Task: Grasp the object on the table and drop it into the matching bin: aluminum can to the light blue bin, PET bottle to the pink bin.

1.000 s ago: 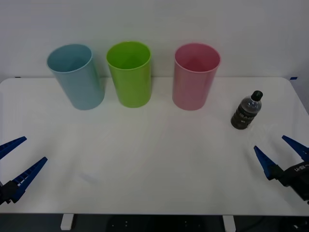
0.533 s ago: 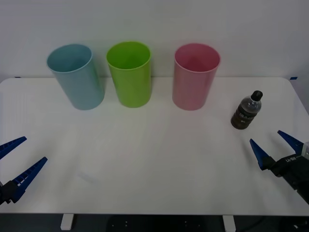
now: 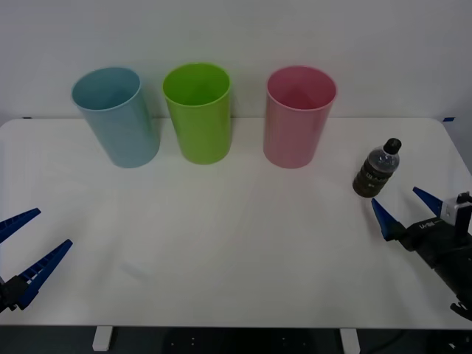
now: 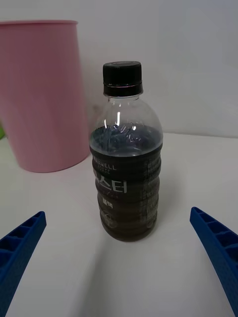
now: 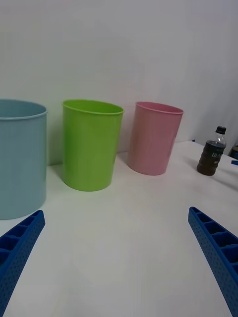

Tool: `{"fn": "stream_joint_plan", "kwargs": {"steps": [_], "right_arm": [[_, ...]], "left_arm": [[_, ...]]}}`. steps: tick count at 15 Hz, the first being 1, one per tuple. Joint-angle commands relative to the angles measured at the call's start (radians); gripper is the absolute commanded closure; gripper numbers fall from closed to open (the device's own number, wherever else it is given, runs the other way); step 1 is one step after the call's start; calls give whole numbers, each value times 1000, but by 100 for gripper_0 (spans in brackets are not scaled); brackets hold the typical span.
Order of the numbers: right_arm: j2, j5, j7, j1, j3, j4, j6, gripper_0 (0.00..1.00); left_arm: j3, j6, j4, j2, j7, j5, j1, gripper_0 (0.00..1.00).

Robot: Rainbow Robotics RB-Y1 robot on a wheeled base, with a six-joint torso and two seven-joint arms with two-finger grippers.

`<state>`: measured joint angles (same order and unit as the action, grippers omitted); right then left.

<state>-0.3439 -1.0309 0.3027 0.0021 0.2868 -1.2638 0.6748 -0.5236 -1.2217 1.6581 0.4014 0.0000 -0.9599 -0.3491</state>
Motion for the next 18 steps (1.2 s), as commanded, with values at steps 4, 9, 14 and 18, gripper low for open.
{"fn": "stream_joint_plan", "kwargs": {"steps": [4,9,14,18], "right_arm": [[-1,-8,24,-116,-14,123,-29,0],[-1,-17,46,-186,-29,187,-66,0],[0,-20,69,-274,-37,291,-77,0],[0,-23,72,-294,-71,291,-138,0]], "left_arm": [[0,0,0,0,0,0,0,0],[0,0,0,0,0,0,0,0],[0,0,0,0,0,0,0,0],[0,0,0,0,0,0,0,0]]}}
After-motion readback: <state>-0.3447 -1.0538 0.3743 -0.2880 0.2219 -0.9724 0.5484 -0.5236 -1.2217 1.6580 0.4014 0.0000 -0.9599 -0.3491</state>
